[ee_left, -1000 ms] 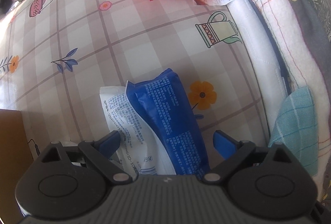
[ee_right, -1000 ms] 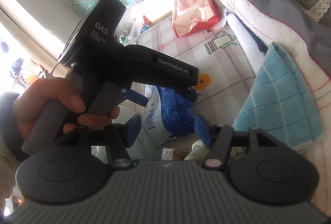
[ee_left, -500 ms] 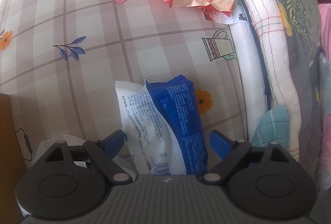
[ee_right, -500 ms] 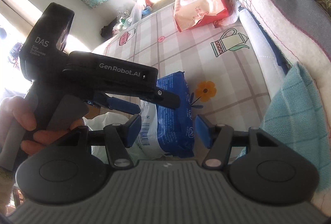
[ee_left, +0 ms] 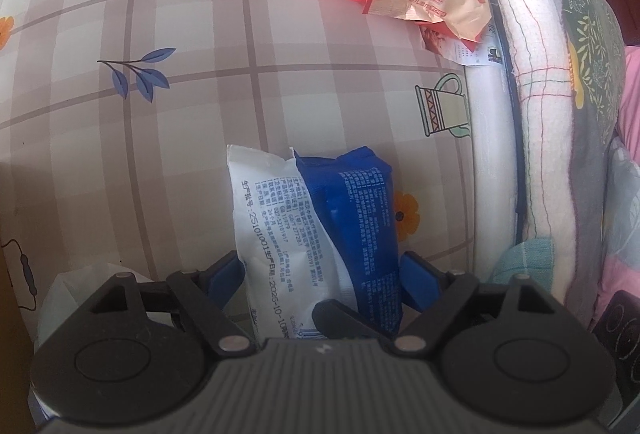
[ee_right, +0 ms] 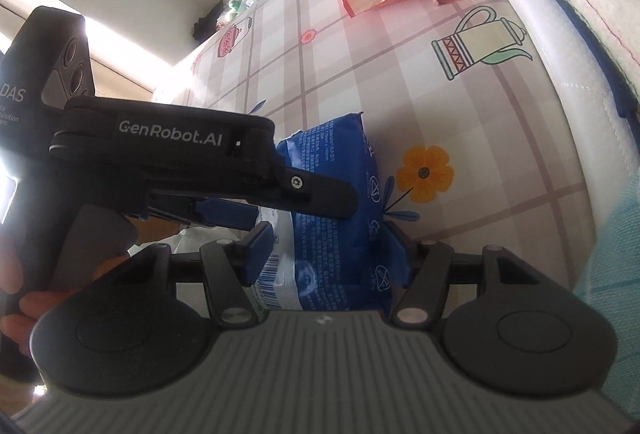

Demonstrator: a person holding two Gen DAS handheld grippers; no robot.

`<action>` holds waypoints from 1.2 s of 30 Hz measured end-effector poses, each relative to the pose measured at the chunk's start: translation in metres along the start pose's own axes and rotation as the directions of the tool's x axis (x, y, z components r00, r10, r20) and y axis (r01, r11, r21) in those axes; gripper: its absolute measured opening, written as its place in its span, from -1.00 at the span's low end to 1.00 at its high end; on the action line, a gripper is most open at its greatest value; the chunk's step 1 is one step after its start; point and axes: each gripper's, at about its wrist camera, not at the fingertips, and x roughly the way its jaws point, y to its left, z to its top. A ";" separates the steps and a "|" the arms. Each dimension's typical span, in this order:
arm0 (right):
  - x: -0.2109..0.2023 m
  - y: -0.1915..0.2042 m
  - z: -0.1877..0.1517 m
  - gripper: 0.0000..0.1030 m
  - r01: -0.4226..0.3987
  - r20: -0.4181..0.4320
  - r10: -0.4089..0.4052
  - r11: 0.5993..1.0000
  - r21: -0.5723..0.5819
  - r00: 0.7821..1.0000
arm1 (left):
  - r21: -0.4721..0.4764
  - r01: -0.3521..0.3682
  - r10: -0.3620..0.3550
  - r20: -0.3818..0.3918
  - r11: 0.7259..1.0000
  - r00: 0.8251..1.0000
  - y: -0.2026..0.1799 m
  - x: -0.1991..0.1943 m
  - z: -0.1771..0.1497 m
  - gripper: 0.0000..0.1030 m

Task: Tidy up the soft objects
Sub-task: 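Close the left gripper on the wipes pack and lift it, then carry the wipes pack with the left tool over the cardboard box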

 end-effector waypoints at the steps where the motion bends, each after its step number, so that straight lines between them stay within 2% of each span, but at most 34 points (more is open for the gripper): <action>1: 0.000 -0.001 0.000 0.16 -0.002 -0.001 0.002 1.000 0.013 1.000 | -0.002 0.006 -0.006 -0.002 1.000 1.000 0.001 0.000 0.000 0.66; 4: -0.003 0.003 0.000 0.18 0.023 0.022 -0.023 1.000 -0.021 1.000 | -0.030 0.032 -0.032 -0.011 0.999 0.999 0.008 0.003 0.001 0.67; 7: 0.000 0.005 -0.002 0.40 0.021 0.018 -0.020 0.999 -0.046 1.000 | -0.045 0.046 -0.047 -0.014 0.998 0.999 0.010 0.005 0.003 0.72; 10: 0.005 0.013 -0.002 0.44 0.023 0.009 -0.023 0.996 -0.083 1.000 | -0.042 0.043 -0.044 -0.011 0.998 0.999 0.006 0.006 0.001 0.70; 14: 0.002 0.020 -0.003 0.15 0.063 0.040 -0.059 0.991 -0.117 0.997 | -0.033 0.027 -0.026 0.017 0.999 1.000 -0.002 0.000 -0.004 0.70; 23: -0.042 0.030 -0.008 0.11 0.063 0.138 -0.046 0.991 -0.122 0.989 | 0.027 0.073 -0.075 0.101 0.997 0.992 -0.023 -0.037 -0.023 0.70; 26: -0.065 0.040 -0.012 0.11 0.061 0.184 -0.038 0.991 -0.122 0.982 | 0.060 0.087 -0.095 0.144 0.994 0.985 -0.032 -0.059 -0.035 0.70; 31: -0.109 0.070 -0.032 0.11 0.076 0.272 -0.028 0.983 -0.167 0.962 | 0.082 0.153 -0.167 0.205 0.985 0.965 -0.035 -0.106 -0.062 0.70; 36: -0.147 0.106 -0.064 0.11 0.051 0.330 0.024 0.974 -0.219 0.944 | 0.083 0.192 -0.209 0.292 0.978 0.933 -0.027 -0.158 -0.110 0.69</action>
